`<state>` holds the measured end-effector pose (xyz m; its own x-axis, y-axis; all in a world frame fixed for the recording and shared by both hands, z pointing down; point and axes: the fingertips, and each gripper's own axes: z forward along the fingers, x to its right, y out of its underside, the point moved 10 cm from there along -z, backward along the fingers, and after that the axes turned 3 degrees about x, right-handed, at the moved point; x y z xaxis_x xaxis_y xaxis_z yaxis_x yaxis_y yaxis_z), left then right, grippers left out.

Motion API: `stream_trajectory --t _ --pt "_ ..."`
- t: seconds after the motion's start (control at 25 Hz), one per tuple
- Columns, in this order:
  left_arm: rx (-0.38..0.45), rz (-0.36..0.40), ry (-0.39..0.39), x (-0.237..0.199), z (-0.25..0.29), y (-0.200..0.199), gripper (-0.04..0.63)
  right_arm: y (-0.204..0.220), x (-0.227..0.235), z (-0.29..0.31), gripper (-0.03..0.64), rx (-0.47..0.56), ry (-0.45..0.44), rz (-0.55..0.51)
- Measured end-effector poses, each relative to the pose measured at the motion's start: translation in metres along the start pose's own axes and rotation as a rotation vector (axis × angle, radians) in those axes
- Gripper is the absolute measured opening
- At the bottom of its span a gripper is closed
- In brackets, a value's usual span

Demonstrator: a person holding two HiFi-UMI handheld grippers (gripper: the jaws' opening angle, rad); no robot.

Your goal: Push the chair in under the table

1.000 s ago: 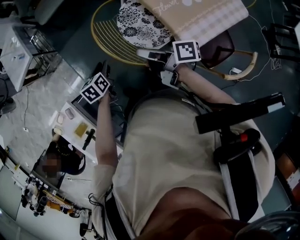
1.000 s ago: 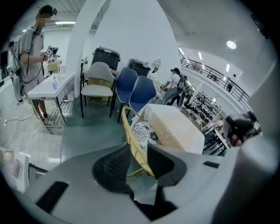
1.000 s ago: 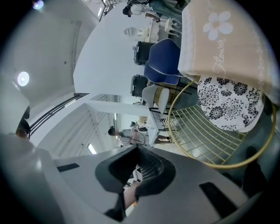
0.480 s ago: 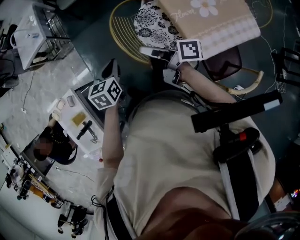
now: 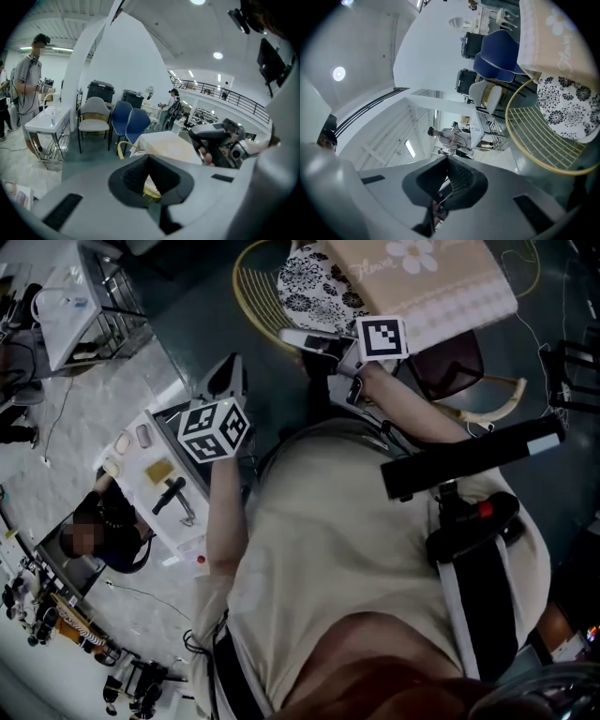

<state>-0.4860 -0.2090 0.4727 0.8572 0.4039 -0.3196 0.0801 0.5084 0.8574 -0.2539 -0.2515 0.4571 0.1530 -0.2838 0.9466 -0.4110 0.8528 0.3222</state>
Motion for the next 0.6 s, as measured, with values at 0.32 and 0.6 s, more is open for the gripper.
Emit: stream_trajectory --t 0.32,0.6 --pt "0.125 0.004 0.004 0.001 -0.085 -0.012 0.008 0.049 -0.055 0.039 0.009 -0.081 -0.096 -0.042" --pt "0.168 0.017 0.044 0.012 -0.180 0.001 0.008 0.122 -0.108 0.030 0.009 -0.039 -0.105 -0.071"
